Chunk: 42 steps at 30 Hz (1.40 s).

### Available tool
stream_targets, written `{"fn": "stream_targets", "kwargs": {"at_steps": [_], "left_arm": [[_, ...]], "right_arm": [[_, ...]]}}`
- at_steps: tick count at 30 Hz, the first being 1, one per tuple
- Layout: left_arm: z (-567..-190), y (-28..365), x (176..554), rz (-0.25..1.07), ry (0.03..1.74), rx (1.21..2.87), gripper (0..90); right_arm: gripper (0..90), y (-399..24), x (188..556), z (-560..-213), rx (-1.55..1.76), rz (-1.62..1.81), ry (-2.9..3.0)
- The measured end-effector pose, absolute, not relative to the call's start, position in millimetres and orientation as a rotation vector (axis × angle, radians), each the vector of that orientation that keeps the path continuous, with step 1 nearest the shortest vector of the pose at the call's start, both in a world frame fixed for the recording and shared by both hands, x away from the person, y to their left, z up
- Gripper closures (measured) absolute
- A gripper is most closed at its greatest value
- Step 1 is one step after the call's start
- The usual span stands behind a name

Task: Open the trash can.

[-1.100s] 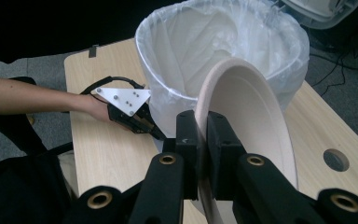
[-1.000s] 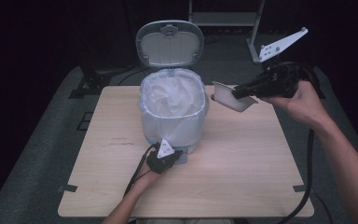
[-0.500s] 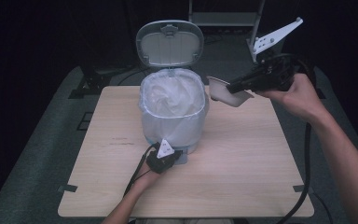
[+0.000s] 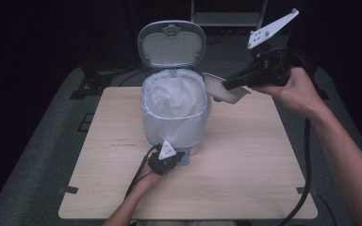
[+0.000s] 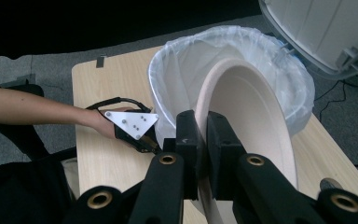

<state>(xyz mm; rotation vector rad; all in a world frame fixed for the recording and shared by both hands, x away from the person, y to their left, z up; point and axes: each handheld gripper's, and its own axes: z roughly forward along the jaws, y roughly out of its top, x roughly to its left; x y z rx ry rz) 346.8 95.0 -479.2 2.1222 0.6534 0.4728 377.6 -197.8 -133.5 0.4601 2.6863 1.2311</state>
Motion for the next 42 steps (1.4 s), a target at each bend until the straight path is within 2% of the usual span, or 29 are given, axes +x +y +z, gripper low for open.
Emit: {"fn": "stream_targets", "kwargs": {"at_steps": [25, 42], "left_arm": [[-479, 95, 347, 0.471, 0.652, 2.122, 87.8], [-479, 95, 347, 0.47, 0.65, 2.122, 87.7]], "right_arm": [[83.5, -143, 388, -117, 0.337, 1.219, 2.723], [83.5, -107, 408, -127, 0.306, 1.195, 2.772]]}}
